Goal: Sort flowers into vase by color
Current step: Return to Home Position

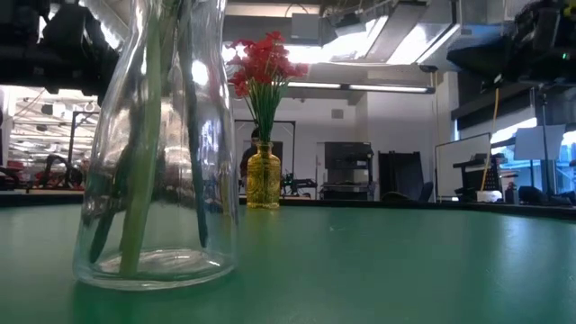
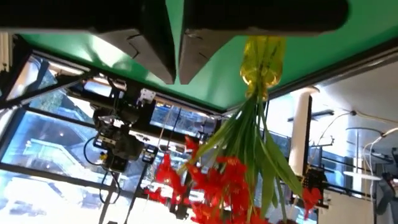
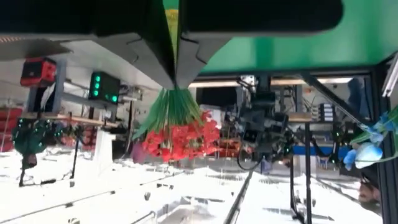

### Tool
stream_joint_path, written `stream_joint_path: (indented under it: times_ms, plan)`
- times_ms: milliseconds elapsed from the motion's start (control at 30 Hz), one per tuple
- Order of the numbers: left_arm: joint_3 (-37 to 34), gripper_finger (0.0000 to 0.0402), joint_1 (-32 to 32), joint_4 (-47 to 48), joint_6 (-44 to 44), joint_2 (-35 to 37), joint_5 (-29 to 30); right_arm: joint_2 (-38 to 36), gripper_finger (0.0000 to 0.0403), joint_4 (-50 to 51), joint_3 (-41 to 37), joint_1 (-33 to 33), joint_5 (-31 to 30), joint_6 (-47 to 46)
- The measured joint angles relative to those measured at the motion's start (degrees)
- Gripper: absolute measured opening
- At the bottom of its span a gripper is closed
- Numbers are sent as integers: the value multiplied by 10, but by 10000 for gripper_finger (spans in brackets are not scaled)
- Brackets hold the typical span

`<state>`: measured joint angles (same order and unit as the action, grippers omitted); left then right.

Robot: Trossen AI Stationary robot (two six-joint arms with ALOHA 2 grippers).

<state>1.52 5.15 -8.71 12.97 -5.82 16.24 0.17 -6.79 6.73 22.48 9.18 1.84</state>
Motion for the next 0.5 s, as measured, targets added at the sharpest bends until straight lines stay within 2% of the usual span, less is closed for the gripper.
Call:
stream_joint_path:
  times_ms: [67,200,333,500]
  plan:
    - [-6,5,0,1,-4,0,-4,-1,17,-33,-28,0,4,-6]
    - [-11,4,0,15,-5,0,-19,1,4,-69,-60,0,9,-14]
    - [-11,2,0,30,-5,0,-49,0,9,-36,-60,0,14,-14]
    - [-11,1,0,55,-5,0,-55,0,3,4,-61,0,25,-2]
